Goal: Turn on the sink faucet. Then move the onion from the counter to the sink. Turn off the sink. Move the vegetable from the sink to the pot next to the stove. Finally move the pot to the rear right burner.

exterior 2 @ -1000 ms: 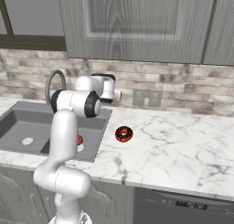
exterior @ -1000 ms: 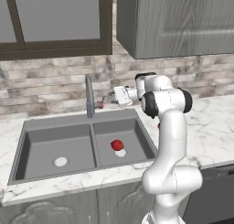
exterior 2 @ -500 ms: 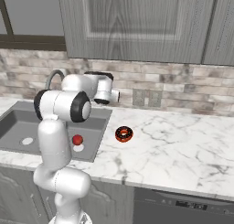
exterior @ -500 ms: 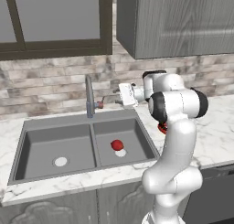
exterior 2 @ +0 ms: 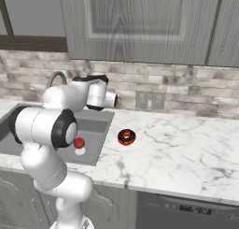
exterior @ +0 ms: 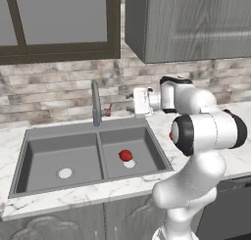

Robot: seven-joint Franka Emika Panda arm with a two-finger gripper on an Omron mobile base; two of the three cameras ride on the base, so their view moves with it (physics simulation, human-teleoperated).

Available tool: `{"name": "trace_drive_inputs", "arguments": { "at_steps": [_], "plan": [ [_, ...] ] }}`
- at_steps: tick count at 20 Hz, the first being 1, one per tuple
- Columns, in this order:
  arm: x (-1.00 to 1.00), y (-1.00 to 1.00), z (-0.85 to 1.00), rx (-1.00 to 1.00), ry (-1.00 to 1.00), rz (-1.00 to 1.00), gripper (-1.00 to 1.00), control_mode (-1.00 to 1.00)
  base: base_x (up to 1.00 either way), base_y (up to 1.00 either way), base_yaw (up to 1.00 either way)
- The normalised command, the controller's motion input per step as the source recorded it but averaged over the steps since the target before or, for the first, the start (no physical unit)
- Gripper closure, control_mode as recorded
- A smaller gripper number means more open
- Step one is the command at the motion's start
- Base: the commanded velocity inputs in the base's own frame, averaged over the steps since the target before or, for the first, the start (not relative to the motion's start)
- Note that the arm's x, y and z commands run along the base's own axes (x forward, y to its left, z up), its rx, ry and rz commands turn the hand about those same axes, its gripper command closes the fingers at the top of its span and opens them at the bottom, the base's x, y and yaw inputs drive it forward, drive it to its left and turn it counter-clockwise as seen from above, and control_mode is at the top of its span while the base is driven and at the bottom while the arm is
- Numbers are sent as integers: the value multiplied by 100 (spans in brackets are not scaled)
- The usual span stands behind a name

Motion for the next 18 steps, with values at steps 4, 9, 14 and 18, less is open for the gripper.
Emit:
{"name": "trace_drive_inputs", "arguments": {
  "at_steps": [4,9,14,18],
  "plan": [
    [-59,0,39,-7,10,-10,-100,-100,0,0,0],
    [-52,0,33,-12,21,-10,-100,-100,0,0,0],
    [-37,0,18,-14,31,-11,-100,-100,0,0,0],
    [-29,1,-1,-15,36,-13,-100,-100,0,0,0]
  ]
}}
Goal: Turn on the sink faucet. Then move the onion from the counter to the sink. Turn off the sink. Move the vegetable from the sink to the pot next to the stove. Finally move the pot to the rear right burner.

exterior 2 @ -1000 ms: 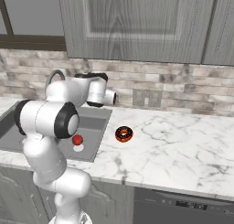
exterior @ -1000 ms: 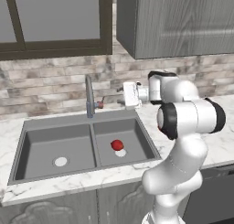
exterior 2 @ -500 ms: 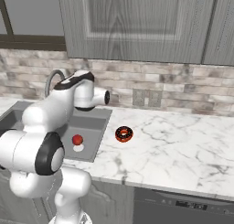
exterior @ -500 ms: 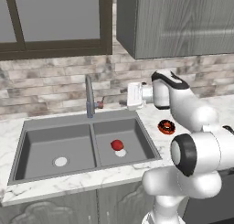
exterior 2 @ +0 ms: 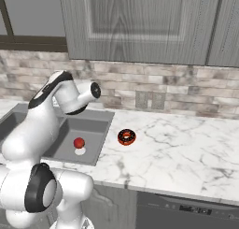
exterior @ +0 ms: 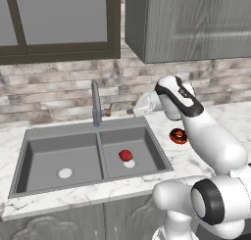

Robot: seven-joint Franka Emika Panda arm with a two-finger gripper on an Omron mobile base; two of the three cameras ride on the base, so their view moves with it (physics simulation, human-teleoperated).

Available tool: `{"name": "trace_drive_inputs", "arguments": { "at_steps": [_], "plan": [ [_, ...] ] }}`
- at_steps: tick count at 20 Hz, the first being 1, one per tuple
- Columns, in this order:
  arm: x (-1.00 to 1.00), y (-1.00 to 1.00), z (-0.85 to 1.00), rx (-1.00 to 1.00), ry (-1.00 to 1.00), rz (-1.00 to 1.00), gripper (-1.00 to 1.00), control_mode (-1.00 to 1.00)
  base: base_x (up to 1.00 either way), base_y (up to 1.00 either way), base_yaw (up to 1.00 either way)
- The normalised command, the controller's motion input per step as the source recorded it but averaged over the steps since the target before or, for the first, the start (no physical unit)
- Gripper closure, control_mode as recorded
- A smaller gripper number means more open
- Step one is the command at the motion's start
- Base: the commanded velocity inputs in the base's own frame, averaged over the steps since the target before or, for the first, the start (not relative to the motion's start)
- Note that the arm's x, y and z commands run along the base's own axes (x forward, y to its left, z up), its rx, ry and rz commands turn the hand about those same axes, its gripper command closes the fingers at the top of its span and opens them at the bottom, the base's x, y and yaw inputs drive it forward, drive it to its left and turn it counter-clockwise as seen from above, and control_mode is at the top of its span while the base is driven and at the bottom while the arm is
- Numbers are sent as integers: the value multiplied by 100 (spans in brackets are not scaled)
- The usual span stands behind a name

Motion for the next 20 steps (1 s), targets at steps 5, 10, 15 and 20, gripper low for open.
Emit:
{"name": "trace_drive_inputs", "arguments": {
  "at_steps": [5,10,15,20],
  "plan": [
    [-23,1,-11,-11,39,-14,-100,-100,0,0,0],
    [-11,-1,-13,-9,41,-14,-100,-100,0,0,0],
    [-1,-17,-50,-14,24,-10,-100,-100,0,0,0],
    [4,-19,-46,-15,5,-2,-100,-100,0,0,0]
  ]
}}
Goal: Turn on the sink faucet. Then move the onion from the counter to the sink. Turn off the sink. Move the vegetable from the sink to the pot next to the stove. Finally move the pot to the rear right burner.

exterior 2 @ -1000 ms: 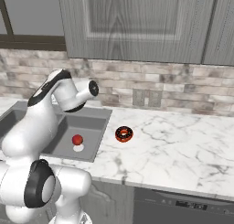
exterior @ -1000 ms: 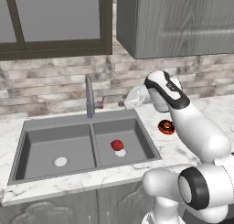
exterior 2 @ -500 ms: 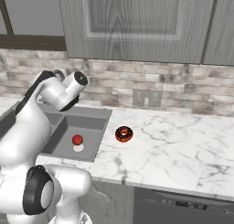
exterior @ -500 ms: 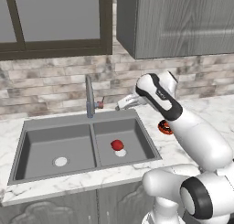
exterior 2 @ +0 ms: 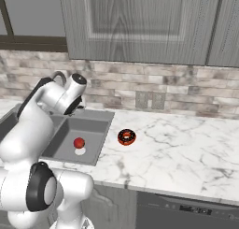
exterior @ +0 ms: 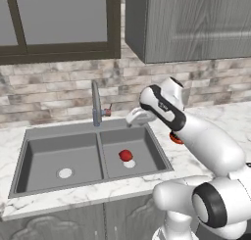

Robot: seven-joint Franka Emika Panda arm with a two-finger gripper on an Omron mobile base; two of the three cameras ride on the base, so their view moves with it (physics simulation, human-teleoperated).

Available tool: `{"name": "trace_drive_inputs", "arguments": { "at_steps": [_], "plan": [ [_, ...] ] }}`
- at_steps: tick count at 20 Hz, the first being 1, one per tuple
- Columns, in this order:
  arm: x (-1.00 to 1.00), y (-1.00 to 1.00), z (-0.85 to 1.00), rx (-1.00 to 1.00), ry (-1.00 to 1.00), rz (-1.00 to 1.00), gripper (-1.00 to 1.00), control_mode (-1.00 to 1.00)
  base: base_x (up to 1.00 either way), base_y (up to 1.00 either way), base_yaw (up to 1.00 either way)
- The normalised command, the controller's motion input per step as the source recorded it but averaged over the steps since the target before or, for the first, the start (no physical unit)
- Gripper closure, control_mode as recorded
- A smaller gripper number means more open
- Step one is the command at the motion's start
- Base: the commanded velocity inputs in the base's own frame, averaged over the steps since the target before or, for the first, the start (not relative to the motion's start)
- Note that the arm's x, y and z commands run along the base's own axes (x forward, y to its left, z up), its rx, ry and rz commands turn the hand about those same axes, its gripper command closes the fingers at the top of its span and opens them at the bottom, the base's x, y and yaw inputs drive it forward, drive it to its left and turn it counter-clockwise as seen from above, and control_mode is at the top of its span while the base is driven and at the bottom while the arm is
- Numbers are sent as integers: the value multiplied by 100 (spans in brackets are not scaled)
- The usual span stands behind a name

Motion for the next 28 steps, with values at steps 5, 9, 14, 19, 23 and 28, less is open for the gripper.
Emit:
{"name": "trace_drive_inputs", "arguments": {
  "at_steps": [5,9,14,19,23,28],
  "plan": [
    [8,-12,-44,-11,8,0,-100,-100,0,0,0],
    [9,-9,-55,-12,4,0,-100,-100,0,0,0],
    [4,-5,-46,-11,1,0,-100,-100,0,0,0],
    [15,0,-43,-11,2,0,-100,-100,0,0,0],
    [14,-2,-44,-10,1,0,-100,-100,0,0,0],
    [19,-1,-39,-7,0,0,-100,-100,0,0,0]
  ]
}}
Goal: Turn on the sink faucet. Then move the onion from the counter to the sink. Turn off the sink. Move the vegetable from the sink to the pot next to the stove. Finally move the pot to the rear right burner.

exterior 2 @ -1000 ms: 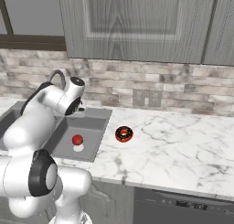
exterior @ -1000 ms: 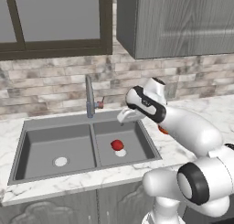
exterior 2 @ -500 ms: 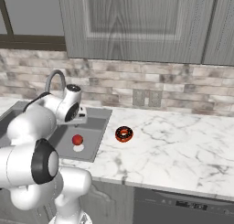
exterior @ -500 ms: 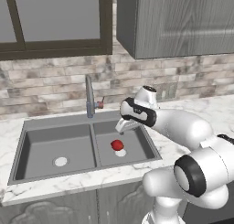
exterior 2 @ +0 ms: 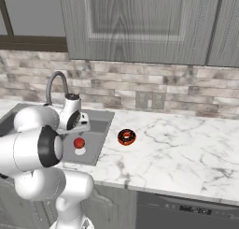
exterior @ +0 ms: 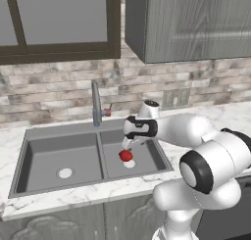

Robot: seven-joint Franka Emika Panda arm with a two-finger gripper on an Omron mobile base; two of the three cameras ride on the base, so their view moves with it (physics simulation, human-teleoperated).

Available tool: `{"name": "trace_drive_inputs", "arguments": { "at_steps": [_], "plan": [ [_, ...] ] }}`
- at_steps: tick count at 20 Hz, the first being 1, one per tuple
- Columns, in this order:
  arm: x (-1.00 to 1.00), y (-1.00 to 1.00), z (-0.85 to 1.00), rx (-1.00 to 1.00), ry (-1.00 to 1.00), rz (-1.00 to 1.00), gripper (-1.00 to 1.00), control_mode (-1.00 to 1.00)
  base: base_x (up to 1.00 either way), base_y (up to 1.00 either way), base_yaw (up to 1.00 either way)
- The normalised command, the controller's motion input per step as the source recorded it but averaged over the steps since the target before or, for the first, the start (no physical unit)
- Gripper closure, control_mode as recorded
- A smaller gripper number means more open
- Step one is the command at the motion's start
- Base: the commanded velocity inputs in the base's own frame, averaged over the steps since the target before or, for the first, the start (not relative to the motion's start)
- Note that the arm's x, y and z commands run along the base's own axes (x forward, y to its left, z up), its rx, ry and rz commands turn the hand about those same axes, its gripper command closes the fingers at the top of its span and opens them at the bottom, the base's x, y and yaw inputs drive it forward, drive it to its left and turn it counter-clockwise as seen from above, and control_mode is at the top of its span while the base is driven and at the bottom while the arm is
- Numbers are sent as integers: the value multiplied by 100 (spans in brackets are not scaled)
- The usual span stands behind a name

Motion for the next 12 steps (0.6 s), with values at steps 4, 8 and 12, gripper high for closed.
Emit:
{"name": "trace_drive_inputs", "arguments": {
  "at_steps": [4,8,12],
  "plan": [
    [31,0,-33,-3,0,0,-100,-100,0,0,0],
    [37,0,-33,-1,0,0,-100,-100,0,0,0],
    [37,0,-29,0,0,0,-100,-100,0,0,0]
  ]
}}
